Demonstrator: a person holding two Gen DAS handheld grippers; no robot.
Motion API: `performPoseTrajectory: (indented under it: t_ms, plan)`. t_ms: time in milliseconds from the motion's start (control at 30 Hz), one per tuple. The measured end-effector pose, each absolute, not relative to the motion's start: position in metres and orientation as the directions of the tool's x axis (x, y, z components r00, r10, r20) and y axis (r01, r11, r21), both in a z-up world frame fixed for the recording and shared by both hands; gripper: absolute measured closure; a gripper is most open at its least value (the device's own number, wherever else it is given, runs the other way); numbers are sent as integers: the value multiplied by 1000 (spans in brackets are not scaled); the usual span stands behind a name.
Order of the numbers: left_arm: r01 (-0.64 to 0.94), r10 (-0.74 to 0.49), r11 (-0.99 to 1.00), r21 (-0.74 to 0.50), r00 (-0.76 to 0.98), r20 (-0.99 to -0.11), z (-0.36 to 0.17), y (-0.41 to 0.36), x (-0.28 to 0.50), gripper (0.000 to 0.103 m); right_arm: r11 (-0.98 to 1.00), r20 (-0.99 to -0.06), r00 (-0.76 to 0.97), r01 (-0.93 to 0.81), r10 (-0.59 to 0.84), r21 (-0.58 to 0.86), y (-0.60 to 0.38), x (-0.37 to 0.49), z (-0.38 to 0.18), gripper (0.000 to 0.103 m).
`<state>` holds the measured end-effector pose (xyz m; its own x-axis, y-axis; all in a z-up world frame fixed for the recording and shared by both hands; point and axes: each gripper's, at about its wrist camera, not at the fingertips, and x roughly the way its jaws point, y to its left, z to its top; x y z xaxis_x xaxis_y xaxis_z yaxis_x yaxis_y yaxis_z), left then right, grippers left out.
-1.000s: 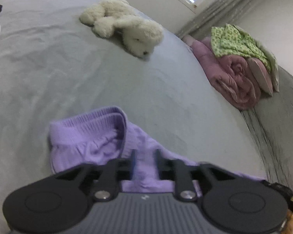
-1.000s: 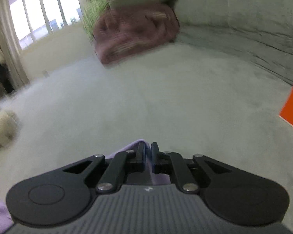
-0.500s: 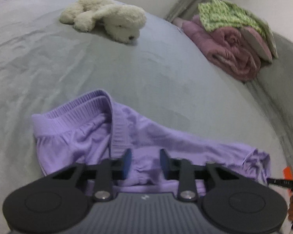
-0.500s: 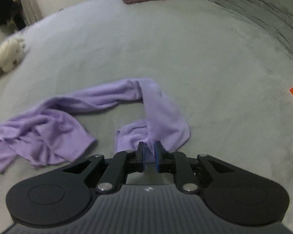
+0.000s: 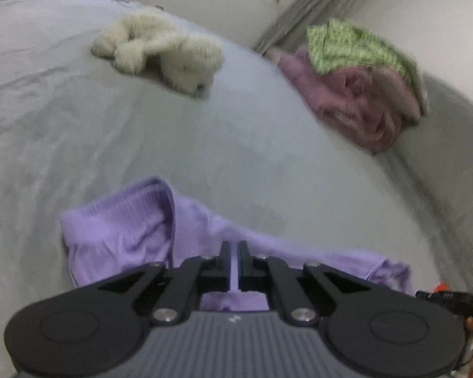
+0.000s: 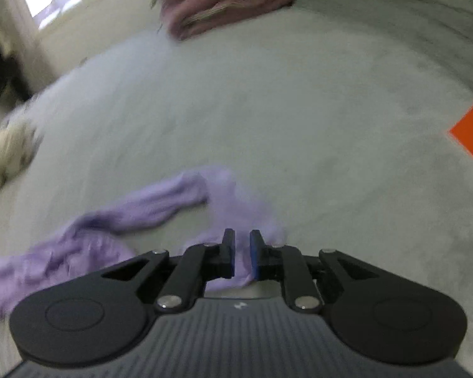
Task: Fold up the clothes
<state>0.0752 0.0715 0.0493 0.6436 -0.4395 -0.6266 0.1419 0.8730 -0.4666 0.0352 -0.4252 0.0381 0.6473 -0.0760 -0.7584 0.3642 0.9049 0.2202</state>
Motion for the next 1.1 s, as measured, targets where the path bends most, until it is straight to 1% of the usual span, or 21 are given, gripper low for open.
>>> performPoseTrajectory:
  t_ms: [67, 100, 133, 200, 267, 333, 367, 467, 567, 600, 667, 700, 733, 767, 800, 900, 1033, 1100]
  plan:
    - [146, -438, 876, -460, 641, -630, 50, 70, 75, 101, 915, -759, 648, 343, -67, 213, -421, 39, 40, 69]
    - [147, -438, 876, -460, 642, -629, 50, 71, 74, 101, 920, -759, 649, 332, -62, 209, -419, 40, 41, 46]
    - [145, -435, 877, -457, 643, -630, 50, 73, 73, 101, 927, -756, 653, 315, -56, 204, -417, 42, 41, 37]
    - [137, -425, 882, -450, 644, -637, 51, 74, 72, 101, 941, -745, 665, 283, -55, 183, -408, 42, 43, 37]
    - [128, -416, 887, -444, 640, -647, 50, 74, 72, 98, 950, -734, 678, 253, -39, 183, -398, 33, 45, 37]
    - [123, -410, 892, -436, 626, -663, 47, 72, 72, 96, 961, -737, 676, 214, -15, 176, -391, 33, 45, 37]
    - [122, -403, 898, -423, 616, -677, 46, 70, 72, 96, 970, -741, 672, 191, -17, 151, -385, 35, 43, 37]
    - [121, -354, 927, -354, 589, -727, 43, 62, 68, 96, 990, -752, 658, 120, -20, 79, -369, 37, 36, 37]
    - [149, -319, 946, -288, 584, -747, 43, 55, 63, 89, 998, -768, 640, 57, -21, 20, -354, 39, 29, 37]
    - [158, -320, 946, -282, 582, -748, 43, 54, 62, 86, 999, -773, 633, 40, -24, 1, -348, 40, 26, 38]
    - [177, -332, 943, -282, 573, -749, 41, 50, 61, 85, 998, -767, 640, 61, -54, -19, -352, 41, 26, 53]
    - [183, -334, 942, -280, 571, -750, 38, 48, 62, 87, 997, -763, 643, 72, -69, -29, -354, 41, 26, 72]
    - [185, -331, 943, -275, 574, -749, 37, 47, 64, 97, 996, -759, 645, 83, -83, -39, -356, 41, 27, 90]
    - [188, -328, 945, -270, 578, -747, 36, 45, 65, 103, 994, -755, 648, 94, -98, -49, -358, 42, 27, 97]
    - [187, -329, 944, -271, 581, -745, 35, 45, 66, 103, 993, -751, 650, 105, -113, -58, -360, 42, 27, 101]
    - [174, -347, 935, -308, 614, -709, 41, 51, 66, 103, 987, -738, 656, 138, -157, -87, -365, 43, 27, 102]
    - [134, -368, 912, -388, 689, -625, 61, 70, 64, 103, 972, -607, 764, 226, -218, -65, -379, 31, 50, 102]
    - [126, -362, 910, -395, 708, -607, 65, 76, 63, 103, 961, -555, 794, 272, -249, -43, -386, 26, 60, 102]
